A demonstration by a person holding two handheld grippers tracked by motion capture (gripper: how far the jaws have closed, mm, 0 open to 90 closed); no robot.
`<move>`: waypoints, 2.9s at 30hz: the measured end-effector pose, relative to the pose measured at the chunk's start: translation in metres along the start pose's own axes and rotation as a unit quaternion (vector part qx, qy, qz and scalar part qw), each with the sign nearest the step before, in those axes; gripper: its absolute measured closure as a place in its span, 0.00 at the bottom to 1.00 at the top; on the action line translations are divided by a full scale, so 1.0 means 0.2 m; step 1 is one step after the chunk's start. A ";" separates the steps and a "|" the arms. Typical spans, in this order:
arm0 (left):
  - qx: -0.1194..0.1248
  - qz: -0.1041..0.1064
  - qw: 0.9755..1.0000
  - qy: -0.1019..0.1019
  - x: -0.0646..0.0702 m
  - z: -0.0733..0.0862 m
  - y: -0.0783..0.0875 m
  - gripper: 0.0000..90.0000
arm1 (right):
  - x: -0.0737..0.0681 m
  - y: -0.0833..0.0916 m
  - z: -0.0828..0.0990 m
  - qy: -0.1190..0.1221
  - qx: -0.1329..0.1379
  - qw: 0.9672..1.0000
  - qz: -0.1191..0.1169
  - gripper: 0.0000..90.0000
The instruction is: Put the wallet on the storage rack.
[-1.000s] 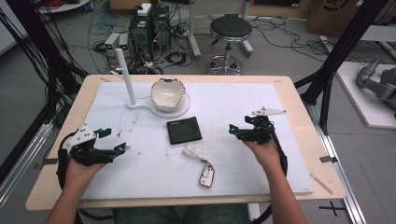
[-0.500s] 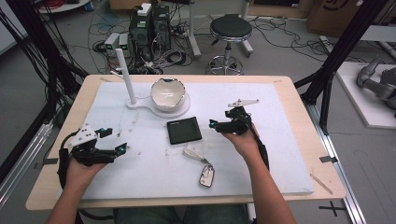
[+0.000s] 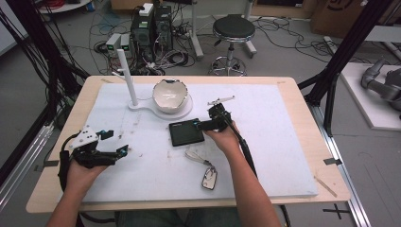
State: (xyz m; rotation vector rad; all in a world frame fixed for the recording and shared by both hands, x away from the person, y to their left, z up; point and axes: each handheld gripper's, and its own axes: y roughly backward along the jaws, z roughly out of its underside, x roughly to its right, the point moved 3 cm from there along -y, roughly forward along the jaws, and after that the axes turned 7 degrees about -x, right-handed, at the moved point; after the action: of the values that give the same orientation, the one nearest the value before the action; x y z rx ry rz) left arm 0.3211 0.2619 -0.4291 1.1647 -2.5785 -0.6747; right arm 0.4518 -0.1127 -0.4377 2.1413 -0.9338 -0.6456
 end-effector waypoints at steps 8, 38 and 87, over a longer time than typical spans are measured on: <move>-0.001 0.002 1.000 -0.003 0.00 0.00 0.00 0.17 | -0.01 -0.12 0.05 -0.028 -0.052 0.998 -0.001 0.32; -0.001 -0.001 1.000 -0.003 0.00 0.00 0.00 0.17 | -0.07 0.17 0.00 0.009 0.042 0.999 -0.025 0.96; 0.002 0.003 1.000 0.003 -0.02 0.01 0.00 0.17 | -0.20 0.23 -0.69 0.061 0.111 0.992 0.014 0.96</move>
State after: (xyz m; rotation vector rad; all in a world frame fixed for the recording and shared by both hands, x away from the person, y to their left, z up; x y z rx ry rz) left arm 0.3217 0.2659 -0.4310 1.1581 -2.5775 -0.6648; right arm 0.4990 -0.0484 -0.3102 2.3296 -1.0053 -0.4074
